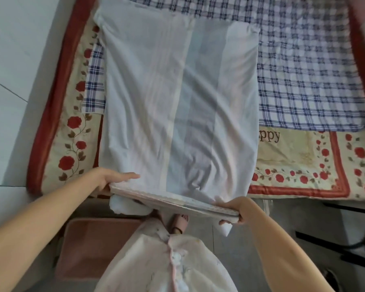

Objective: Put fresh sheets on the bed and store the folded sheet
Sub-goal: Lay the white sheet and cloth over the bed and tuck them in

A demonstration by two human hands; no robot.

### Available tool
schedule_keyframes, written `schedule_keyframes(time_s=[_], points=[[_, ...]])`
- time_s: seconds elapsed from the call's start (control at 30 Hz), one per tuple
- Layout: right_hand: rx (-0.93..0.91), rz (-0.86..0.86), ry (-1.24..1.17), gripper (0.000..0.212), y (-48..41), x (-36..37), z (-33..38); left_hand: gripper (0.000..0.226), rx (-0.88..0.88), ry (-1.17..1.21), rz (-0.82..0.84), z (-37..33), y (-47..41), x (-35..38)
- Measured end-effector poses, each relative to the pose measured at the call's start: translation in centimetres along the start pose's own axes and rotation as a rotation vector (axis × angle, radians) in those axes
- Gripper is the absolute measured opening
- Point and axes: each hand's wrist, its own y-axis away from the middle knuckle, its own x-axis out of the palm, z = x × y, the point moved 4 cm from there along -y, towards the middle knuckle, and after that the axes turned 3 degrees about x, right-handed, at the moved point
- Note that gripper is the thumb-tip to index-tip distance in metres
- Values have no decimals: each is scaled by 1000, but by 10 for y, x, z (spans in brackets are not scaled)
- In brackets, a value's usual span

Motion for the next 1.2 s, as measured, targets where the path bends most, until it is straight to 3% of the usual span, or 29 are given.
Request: schedule_keyframes(time_s=[0.07,0.17,0.23,0.3,0.37,0.4,0.47,0.53,0.6,0.7,0.83,0.9,1.2], points=[[-92,-26,-254,28,21,-19,26,57,49,282,3,-27,3,-30],[-344,-63,-633,23,84,-81,109,13,247,658,-38,-103,26,-105],[-644,-159,-673,27,189,-141,193,19,577,814,-142,-184,105,-182],[-1031,-437,-664,24,339,-214,260,27,979,921,-318,-261,225,-264],[-1438,-611,-715,19,508,-265,291,19,1342,988,-488,-306,367,-337],[-1572,-666,-784,15,567,-279,289,9,1461,991,-553,-317,415,-367],[-1853,-781,-941,18,703,-287,266,30,1759,1076,-730,-316,539,-411],[-2111,-850,-1007,20,817,-274,220,19,2079,1153,-765,-280,657,-395],[-2282,-906,-1036,18,869,-261,185,22,2229,1125,-871,-246,715,-359],[-2402,-882,-1050,13,893,-248,153,35,2328,1162,-915,-209,756,-321],[-2394,-885,-1058,19,880,-243,126,37,2353,1121,-996,-186,761,-296],[-2369,-865,-1056,26,861,-242,117,38,2315,1067,-1047,-179,746,-282],[-2074,-768,-1070,13,703,-234,109,47,2068,836,-1014,-175,614,-229]])
